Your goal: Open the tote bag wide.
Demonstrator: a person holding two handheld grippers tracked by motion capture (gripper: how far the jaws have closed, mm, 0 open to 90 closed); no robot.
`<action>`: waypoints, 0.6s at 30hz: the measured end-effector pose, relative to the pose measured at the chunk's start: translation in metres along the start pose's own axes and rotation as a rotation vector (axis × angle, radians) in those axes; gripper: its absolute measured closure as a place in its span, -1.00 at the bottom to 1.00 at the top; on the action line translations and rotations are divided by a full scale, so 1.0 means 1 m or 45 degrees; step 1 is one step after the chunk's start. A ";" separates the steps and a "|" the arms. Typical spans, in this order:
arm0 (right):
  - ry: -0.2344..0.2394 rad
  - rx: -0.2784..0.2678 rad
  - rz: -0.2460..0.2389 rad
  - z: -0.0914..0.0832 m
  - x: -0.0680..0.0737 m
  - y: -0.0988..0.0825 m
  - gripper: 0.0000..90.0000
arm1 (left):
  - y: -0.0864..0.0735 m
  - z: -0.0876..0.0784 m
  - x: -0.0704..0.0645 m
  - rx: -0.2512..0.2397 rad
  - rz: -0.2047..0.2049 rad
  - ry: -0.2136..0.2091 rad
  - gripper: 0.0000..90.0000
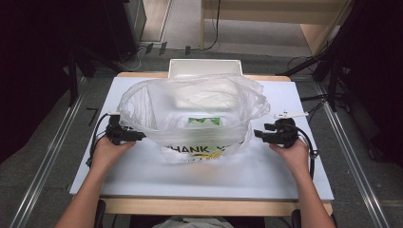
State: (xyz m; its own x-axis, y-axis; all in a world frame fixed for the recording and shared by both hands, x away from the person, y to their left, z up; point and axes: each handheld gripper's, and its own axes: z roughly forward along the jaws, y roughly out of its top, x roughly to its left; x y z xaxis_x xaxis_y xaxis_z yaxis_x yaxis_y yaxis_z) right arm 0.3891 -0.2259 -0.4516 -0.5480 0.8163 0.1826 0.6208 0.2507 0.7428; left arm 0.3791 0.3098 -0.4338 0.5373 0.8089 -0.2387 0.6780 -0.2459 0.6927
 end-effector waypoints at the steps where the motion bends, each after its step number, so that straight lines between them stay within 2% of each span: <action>1: 0.001 0.002 -0.002 0.001 0.000 0.000 -0.07 | 0.000 0.000 -0.001 0.003 0.007 -0.002 -0.42; 3: 0.002 0.007 -0.001 0.001 0.000 0.001 -0.07 | 0.000 0.000 0.000 -0.004 -0.001 -0.014 -0.45; 4: 0.004 0.006 -0.006 0.002 0.001 0.001 -0.07 | 0.000 0.000 0.001 -0.006 -0.023 -0.018 -0.47; 5: 0.006 0.010 -0.008 0.003 0.001 0.002 -0.07 | 0.000 0.000 0.001 -0.010 -0.017 -0.016 -0.45; 13: 0.027 0.024 0.001 0.005 0.002 0.003 -0.03 | -0.004 -0.002 0.003 -0.015 0.035 0.016 0.02; 16: 0.037 0.027 0.005 0.005 0.002 0.003 -0.03 | -0.004 -0.002 0.002 -0.012 0.052 0.034 0.05; 18: 0.034 0.031 0.002 0.006 0.002 0.003 -0.03 | -0.003 -0.003 0.004 -0.010 0.026 0.024 -0.03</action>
State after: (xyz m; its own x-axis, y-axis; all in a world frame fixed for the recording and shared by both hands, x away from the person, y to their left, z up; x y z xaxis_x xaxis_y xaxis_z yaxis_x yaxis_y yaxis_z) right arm 0.3933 -0.2209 -0.4531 -0.5617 0.8025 0.2013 0.6351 0.2623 0.7265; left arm 0.3779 0.3149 -0.4351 0.5417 0.8135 -0.2117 0.6627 -0.2584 0.7029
